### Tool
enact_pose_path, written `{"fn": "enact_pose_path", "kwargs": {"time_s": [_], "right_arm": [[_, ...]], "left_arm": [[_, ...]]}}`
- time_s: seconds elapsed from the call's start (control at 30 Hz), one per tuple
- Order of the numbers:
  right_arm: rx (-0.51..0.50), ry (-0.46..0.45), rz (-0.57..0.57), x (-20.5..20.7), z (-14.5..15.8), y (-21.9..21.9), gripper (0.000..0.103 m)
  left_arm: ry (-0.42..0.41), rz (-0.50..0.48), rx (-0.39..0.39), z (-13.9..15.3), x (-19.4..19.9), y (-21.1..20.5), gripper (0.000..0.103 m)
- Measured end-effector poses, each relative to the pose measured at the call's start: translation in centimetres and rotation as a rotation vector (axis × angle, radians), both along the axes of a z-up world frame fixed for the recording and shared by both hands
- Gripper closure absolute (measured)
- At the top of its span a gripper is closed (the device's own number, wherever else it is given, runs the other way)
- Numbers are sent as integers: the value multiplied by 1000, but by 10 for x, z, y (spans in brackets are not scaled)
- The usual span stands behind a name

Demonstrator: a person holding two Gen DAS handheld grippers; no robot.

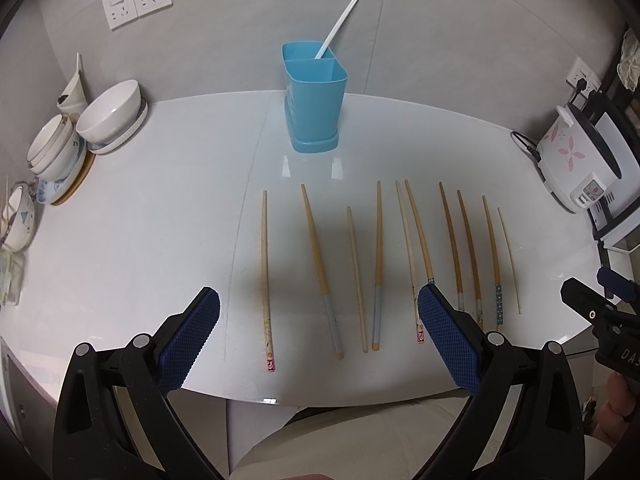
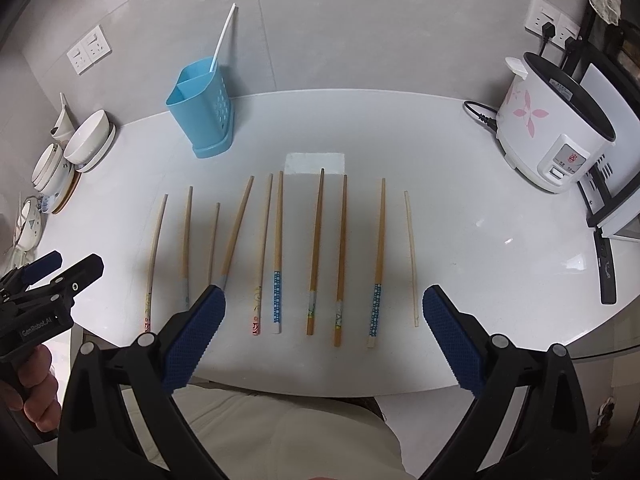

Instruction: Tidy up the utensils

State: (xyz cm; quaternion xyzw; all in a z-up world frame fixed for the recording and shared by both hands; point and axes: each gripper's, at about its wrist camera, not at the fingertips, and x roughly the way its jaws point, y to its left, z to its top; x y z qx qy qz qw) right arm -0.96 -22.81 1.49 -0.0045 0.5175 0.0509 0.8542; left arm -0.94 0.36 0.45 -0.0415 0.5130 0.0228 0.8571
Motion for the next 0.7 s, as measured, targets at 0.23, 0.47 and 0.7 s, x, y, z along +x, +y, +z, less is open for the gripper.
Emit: {"fn": "enact_pose_path", "kwargs": {"time_s": [0.23, 0.47, 0.7], "right_arm": [[-2, -2, -9, 5, 2, -1, 8], [-9, 2, -7, 9, 1, -1, 8], [-10, 6, -14, 12, 1, -4, 8]], "left_arm": [[-4, -1, 4, 1, 1, 1, 6], [-1, 2, 0, 2, 5, 1, 6], [1, -8, 0, 2, 9, 0, 6]]}}
